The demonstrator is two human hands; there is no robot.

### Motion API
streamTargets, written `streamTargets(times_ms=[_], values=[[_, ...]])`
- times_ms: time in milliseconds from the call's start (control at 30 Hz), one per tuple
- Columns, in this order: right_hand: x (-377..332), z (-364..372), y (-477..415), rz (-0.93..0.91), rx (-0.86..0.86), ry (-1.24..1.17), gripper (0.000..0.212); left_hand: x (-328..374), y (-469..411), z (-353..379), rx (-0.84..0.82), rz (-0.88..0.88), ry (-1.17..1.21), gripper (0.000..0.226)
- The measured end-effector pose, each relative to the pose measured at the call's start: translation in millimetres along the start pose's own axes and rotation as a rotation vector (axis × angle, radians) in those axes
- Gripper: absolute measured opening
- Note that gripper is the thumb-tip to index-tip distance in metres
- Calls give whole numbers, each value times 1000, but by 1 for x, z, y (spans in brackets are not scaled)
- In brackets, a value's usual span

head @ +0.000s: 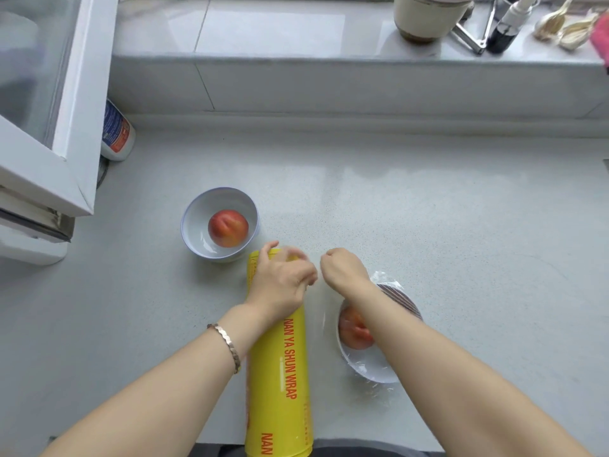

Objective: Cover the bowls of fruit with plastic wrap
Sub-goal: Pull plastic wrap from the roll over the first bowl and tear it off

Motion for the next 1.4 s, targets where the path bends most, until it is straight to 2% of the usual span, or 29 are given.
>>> streamTargets(times_ms=[133, 267, 333, 400, 500, 633, 733, 800, 967, 1133, 1233, 1333, 1400], values=[[1, -5, -8, -39, -114, -177, 32, -5, -2, 4, 37, -83, 87, 28], [2, -16, 9, -84, -158, -397, 25, -24, 3, -7, 120, -167, 125, 24], [2, -21, 18, -83, -125, -486, 18, -35, 11, -15, 151, -237, 123, 30], [1, -27, 28, -105, -66, -502, 25, -43, 24, -23, 158, -363, 169, 41], [-10, -16, 44, -200, -125, -308, 37, -41, 47, -21, 80, -526, 233, 56], [-20, -6, 54, -371, -50, 116, 28, -35, 65, -16, -56, -681, 151, 63], [-20, -1, 58, -395, -37, 193, 30, -46, 77, -12, -119, -942, 186, 102], [-19, 2, 61, -402, -49, 215, 31, -55, 81, -10, -139, -1044, 215, 115], [-19, 4, 60, -414, -9, 220, 28, -60, 73, -2, -76, -1027, 473, 105], [-14, 7, 57, -396, -32, 233, 30, -66, 70, 9, -67, -1074, 618, 91], [-19, 7, 55, -401, -31, 191, 29, -69, 72, 12, -65, -1087, 599, 93], [-25, 7, 54, -392, -57, 152, 29, -72, 74, 10, -111, -1102, 457, 91], [-26, 8, 53, -376, -56, 127, 25, -71, 73, 13, -127, -1083, 483, 89]])
Point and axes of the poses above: each hand's wrist, its own y-axis away from the middle knuckle, its own z-axis out of the palm, x = y × z, the point moved 10 cm from there along -y, towards the middle knuckle, and after that the axes turned 4 degrees about x, right-handed, at the moved point
